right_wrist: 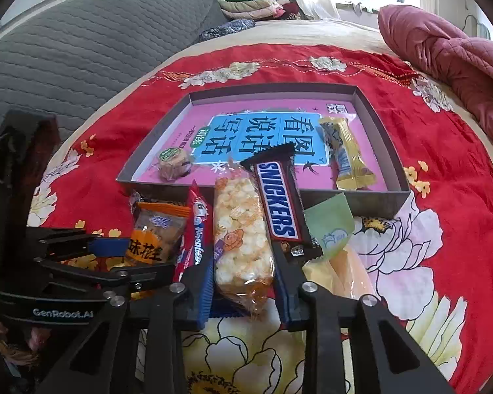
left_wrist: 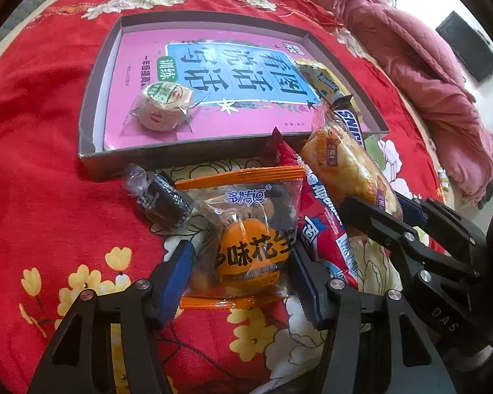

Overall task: Organize snacks
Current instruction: 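Lower the right gripper onto the puffed-rice bar and close it, then carry the puffed-rice bar into the box while the left gripper grasps the orange-labelled pastry bag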

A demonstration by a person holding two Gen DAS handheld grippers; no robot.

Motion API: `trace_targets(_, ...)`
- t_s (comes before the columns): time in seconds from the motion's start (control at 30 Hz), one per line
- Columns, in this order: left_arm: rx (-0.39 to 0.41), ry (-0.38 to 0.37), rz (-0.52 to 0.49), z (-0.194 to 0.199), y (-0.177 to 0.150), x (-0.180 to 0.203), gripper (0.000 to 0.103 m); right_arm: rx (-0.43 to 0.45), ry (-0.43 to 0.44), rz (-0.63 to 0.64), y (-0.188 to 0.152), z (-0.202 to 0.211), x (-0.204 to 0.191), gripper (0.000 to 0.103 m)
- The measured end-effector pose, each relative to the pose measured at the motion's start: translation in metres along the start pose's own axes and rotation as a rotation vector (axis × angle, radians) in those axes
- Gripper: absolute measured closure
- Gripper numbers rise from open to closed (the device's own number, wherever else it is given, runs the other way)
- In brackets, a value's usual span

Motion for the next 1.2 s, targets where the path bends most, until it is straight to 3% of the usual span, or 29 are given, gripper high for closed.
trace_targets(0.2, 0.008, 0.004, -0.013, 0.003, -0.001, 0.000, 0.055, 0.020, 0.021, -0.009, -0.001, 0.008, 0.001, 0.073)
trace_targets(0.73, 0.139, -0.030, -0.005, 0.052, -0.007, -0.006, 0.056, 0.117, 0.076, -0.020, 0.001, 0.047, 0.004, 0.073)
trace_targets(1.2, 0.198, -0.023, -0.006, 0.065, -0.005, -0.003, 0.056, 0.208, 0.067, -0.045, 0.015, 0.072, 0.013, 0.073)
Point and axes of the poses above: each gripper's, at about its wrist camera, not at the fingertips, and z roughly against the way its jaws point, x to its right, y to its top, the point moved 1 cm from there along -z, roughly the way its jaws point, and after that the axes turned 12 degrees about -x, right-handed, at the moved point
